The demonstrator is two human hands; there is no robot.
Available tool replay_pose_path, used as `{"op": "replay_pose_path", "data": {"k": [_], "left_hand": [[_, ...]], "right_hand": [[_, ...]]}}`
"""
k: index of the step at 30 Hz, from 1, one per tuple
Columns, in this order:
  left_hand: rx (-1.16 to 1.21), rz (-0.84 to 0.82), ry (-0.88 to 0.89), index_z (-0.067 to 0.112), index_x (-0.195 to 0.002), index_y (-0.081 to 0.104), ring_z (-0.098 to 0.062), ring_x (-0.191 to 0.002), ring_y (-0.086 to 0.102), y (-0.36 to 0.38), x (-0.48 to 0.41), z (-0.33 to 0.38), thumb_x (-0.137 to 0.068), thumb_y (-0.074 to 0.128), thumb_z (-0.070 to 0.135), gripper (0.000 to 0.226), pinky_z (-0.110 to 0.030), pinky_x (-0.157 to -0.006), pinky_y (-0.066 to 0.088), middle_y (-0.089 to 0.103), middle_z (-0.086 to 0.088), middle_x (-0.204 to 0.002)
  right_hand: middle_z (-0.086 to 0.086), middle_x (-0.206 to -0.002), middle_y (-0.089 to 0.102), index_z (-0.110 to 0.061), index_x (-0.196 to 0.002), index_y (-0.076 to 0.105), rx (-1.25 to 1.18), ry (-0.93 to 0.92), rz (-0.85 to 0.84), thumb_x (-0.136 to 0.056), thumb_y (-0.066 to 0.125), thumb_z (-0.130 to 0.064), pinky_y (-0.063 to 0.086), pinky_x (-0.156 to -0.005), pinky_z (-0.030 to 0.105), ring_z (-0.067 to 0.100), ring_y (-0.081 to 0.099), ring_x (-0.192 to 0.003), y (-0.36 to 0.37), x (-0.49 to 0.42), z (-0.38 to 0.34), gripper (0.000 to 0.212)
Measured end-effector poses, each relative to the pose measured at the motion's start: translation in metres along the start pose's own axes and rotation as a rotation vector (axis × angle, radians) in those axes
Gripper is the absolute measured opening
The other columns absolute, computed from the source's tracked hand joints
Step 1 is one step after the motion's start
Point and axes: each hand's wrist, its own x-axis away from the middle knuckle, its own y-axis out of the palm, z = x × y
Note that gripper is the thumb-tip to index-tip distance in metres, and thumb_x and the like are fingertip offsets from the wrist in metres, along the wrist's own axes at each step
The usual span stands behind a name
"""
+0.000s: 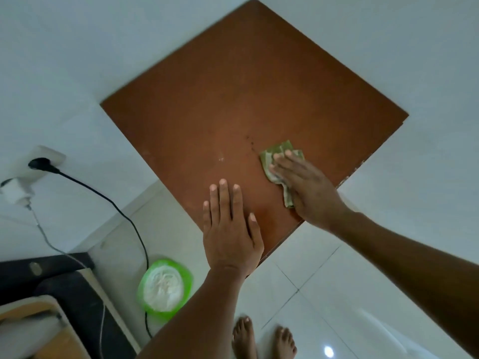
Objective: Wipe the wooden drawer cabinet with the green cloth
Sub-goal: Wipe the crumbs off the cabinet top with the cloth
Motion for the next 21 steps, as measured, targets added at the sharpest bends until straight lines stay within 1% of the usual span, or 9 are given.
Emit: {"op": "replay_pose_path", "data": {"k": [4,7,9,11,12,14,15,18,21], "left_hand": [[0.009,0.039,-0.003,0.01,-0.161,0.028,-0.029,-0.159,0.007,0.0,0.001,0.0,-0.101,0.03,0.038,0.066,-0.047,-0.128,0.012,0.017,-0.012,-0.171],[0.042,0.072,-0.013,0.01,-0.159,0.034,-0.029,-0.158,0.011,0.001,0.002,0.001,-0.101,0.032,0.037,0.065,-0.047,-0.127,0.014,0.023,-0.012,-0.169],[0.063,0.124,-0.056,0.008,-0.156,0.039,-0.031,-0.157,0.017,0.002,0.003,0.002,-0.099,0.036,0.036,0.063,-0.047,-0.128,0.014,0.03,-0.013,-0.166],[0.08,0.182,-0.13,0.007,-0.154,0.042,-0.032,-0.156,0.02,0.002,0.006,0.003,-0.098,0.04,0.035,0.062,-0.046,-0.128,0.013,0.035,-0.014,-0.164],[0.089,0.21,-0.175,0.007,-0.154,0.042,-0.032,-0.156,0.02,0.003,0.007,0.004,-0.098,0.041,0.035,0.063,-0.046,-0.128,0.013,0.036,-0.014,-0.163],[0.111,0.263,-0.27,0.006,-0.155,0.041,-0.032,-0.156,0.02,0.005,0.008,0.004,-0.098,0.041,0.034,0.063,-0.046,-0.128,0.013,0.035,-0.014,-0.163],[0.128,0.29,-0.318,0.006,-0.154,0.04,-0.031,-0.156,0.02,0.006,0.009,0.004,-0.098,0.041,0.034,0.063,-0.045,-0.128,0.013,0.035,-0.015,-0.163],[0.21,0.391,-0.461,0.003,-0.152,0.042,-0.032,-0.154,0.024,0.01,0.011,0.004,-0.099,0.041,0.03,0.06,-0.047,-0.127,0.018,0.037,-0.016,-0.161],[0.275,0.465,-0.532,0.002,-0.15,0.044,-0.033,-0.153,0.027,0.013,0.01,0.002,-0.1,0.04,0.027,0.056,-0.05,-0.124,0.025,0.039,-0.017,-0.16]], "right_hand": [[0.002,-0.145,0.057,-0.014,-0.138,0.059,-0.045,-0.093,-0.061,-0.075,0.072,0.012,0.055,-0.096,0.052,0.026,0.052,-0.131,0.006,0.058,-0.027,0.069],[0.003,-0.134,0.065,-0.01,-0.131,0.065,-0.136,-0.192,-0.074,-0.08,0.065,0.015,0.058,-0.084,0.042,0.025,0.058,-0.113,-0.008,0.069,-0.031,0.058],[0.008,-0.131,0.066,-0.008,-0.131,0.065,-0.206,-0.177,-0.011,-0.091,0.052,0.003,0.057,-0.085,0.04,0.028,0.059,-0.11,-0.024,0.04,-0.026,0.044],[0.009,-0.135,0.063,-0.012,-0.137,0.06,-0.224,-0.11,0.079,-0.096,0.048,-0.001,0.055,-0.093,0.041,0.028,0.057,-0.117,-0.041,-0.019,-0.025,0.044],[0.006,-0.137,0.061,-0.016,-0.14,0.057,-0.207,-0.076,0.116,-0.098,0.048,-0.002,0.052,-0.098,0.036,0.024,0.056,-0.119,-0.046,-0.056,-0.025,0.045],[-0.002,-0.138,0.056,-0.019,-0.143,0.054,-0.158,-0.044,0.138,-0.102,0.044,-0.008,0.041,-0.098,0.016,0.017,0.054,-0.118,-0.043,-0.13,-0.022,0.043],[0.0,-0.14,0.055,-0.018,-0.144,0.053,-0.135,-0.031,0.123,-0.102,0.042,-0.009,0.035,-0.098,0.015,0.019,0.052,-0.122,-0.036,-0.16,-0.023,0.044],[0.003,-0.154,0.045,-0.018,-0.149,0.046,-0.013,0.014,0.055,-0.101,0.041,-0.018,0.027,-0.115,0.035,0.025,0.034,-0.145,0.0,-0.198,-0.032,0.048],[-0.003,-0.164,0.031,-0.019,-0.155,0.038,0.059,-0.176,-0.013,-0.102,0.036,-0.028,0.026,-0.118,0.045,0.019,0.021,-0.154,0.021,-0.171,-0.054,0.053]]}}
